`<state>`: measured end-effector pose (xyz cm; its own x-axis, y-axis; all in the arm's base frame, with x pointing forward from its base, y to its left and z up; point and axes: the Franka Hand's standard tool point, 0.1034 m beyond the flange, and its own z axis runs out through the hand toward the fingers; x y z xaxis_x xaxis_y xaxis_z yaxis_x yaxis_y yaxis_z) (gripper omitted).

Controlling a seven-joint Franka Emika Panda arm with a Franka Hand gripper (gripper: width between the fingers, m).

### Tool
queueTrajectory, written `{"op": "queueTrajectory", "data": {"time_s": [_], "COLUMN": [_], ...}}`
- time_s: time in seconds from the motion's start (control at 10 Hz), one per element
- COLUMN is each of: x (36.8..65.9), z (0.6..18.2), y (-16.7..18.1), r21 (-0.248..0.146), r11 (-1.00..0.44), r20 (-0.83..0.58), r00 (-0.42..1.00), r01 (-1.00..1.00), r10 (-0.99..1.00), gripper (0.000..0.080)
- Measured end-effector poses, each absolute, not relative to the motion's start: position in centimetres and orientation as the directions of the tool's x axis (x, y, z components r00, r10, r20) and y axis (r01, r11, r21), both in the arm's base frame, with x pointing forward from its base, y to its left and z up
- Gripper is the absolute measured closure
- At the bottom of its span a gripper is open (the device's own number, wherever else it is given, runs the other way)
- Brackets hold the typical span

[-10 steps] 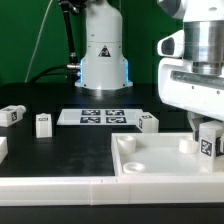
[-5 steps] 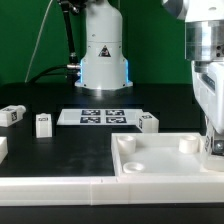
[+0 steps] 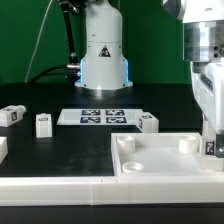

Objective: Assemble one leg

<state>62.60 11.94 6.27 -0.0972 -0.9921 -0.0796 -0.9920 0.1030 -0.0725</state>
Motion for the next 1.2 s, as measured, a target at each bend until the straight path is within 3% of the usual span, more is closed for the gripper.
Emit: {"op": "queueTrajectory", "data": {"time_s": [0.3, 0.5, 0.9, 1.2], "x": [62.63, 62.6, 62.9, 62.95], "z": [6.41, 6.53, 6.67, 6.61], "y": [12.11, 12.67, 12.02, 11.89], "r21": [-0.089, -0.09, -0.1, -0.082], "r11": [-0.278, -0.448, -0.828, -0.922], "r20": [-0.05, -0.039, 0.012, 0.041], "r00": [0.283, 0.453, 0.831, 0.923], "r01": [-0.957, -0.889, -0.552, -0.379], "r10": [-0.958, -0.891, -0.556, -0.384], "gripper": [0.0151, 0.015, 0.015, 0.015]}}
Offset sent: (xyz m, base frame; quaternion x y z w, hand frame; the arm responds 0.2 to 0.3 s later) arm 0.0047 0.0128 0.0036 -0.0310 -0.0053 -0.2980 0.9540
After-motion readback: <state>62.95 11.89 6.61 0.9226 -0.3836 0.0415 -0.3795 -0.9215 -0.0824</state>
